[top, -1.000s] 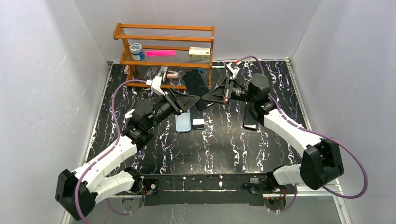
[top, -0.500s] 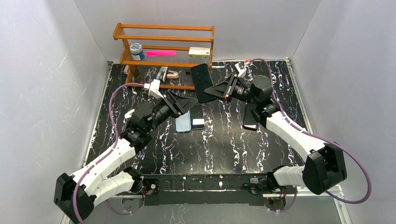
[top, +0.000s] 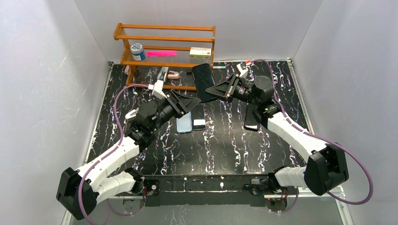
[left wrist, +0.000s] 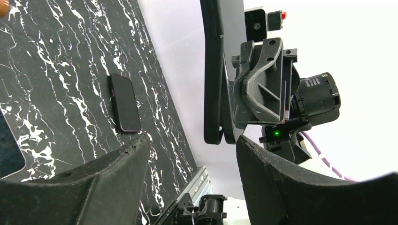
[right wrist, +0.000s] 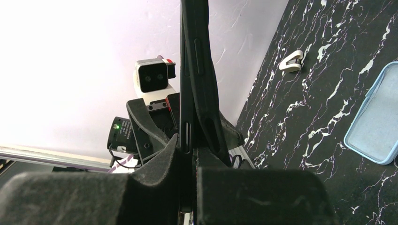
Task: Take the phone out of the phone case
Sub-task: Remove the phone case from the phone.
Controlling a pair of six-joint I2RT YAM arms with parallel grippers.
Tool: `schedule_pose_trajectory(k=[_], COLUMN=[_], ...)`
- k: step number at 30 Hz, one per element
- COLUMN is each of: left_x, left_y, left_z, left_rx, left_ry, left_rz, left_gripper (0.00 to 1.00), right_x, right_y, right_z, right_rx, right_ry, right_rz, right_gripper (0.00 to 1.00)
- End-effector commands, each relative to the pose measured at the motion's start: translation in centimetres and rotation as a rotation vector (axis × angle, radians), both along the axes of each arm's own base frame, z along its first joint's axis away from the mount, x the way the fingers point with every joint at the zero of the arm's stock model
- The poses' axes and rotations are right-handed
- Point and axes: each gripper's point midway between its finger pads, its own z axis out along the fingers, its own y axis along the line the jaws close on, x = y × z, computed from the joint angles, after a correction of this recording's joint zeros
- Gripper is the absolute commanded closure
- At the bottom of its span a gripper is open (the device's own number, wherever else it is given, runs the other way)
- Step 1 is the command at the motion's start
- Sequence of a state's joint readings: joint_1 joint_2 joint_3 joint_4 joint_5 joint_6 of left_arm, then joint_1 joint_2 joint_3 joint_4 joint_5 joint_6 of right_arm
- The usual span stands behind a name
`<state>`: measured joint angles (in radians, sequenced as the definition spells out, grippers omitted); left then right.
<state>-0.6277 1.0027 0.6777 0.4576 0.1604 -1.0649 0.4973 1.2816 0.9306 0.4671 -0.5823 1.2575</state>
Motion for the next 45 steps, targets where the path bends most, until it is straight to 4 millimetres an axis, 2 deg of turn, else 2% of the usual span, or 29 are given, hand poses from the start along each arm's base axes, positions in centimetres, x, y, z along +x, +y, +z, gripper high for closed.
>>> schedule_pose_trajectory(k=[1, 21, 29, 37, 45], left_x=[0.0, -0.7, -0.8, -0.7, -0.6], left_y=[-0.4, 0.3, -0.6, -1.1, -1.7], left_z=[0.3, 0.1, 1.2, 0.8, 2.0], left_rx=[-0.021, -0.046, -0.067, -0.070, -0.099], left_ry=[-0.014, -0.007, -0.032, -0.022, -0.044], left_rz=[-0.012, -0.003, -0.043, -0.051, -0.070], left_gripper=[0.35, 0.34, 0.33, 0.33, 0.33], right_x=[-1.3, -1.7, -1.9, -2.1, -2.5], right_y=[-0.8, -1.1, -1.2, -1.3, -1.2], right_z=[4.4, 4.9, 4.8, 5.1, 4.8], right_rx=[0.087, 0.095, 0.094, 0.099, 0.094], right_ry=[-0.140, -0.148, -0.149, -0.154, -0.142], right_rz=[-0.002, -0.011, -0.006, -0.002, 0.021], right_gripper=[0.99, 0.99, 0.99, 0.99, 0.99])
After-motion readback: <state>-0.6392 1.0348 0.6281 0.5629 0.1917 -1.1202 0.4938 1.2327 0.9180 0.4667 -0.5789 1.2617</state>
